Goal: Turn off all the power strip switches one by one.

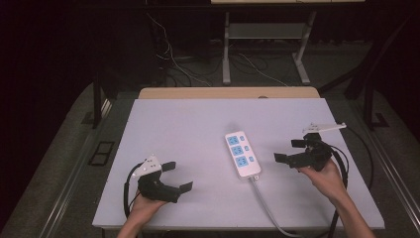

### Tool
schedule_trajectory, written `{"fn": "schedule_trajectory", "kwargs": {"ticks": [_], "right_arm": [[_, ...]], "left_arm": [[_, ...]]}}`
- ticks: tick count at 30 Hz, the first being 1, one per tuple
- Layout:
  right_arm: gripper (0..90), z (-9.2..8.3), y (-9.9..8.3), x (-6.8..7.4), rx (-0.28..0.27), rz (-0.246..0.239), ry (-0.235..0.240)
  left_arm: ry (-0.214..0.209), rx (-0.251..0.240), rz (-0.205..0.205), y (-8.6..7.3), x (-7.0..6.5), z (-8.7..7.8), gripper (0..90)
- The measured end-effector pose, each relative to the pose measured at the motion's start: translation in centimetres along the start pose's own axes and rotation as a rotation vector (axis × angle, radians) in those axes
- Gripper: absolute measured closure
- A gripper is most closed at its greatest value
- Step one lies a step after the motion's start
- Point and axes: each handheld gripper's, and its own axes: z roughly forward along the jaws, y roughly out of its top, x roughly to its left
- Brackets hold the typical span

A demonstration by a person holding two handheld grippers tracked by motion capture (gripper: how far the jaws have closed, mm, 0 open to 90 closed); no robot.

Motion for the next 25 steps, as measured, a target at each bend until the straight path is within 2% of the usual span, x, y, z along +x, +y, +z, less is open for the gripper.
{"fn": "schedule_trajectory", "kwargs": {"ticks": [6,12,25], "right_arm": [[0.4,-0.5,-1.5,0.8,-0.020,-0.003,0.016],[0.5,-0.5,-4.3,1.6,-0.027,-0.002,0.021],[0.5,-1.1,-7.9,2.5,-0.069,-0.005,-0.019]], "left_arm": [[-0.005,0.003,-0.005,0.0,0.0,0.0,0.0],[-0.006,0.004,-0.008,-0.1,0.0,-0.1,0.0],[-0.010,0.013,-0.015,0.0,0.0,-0.1,0.0]]}}
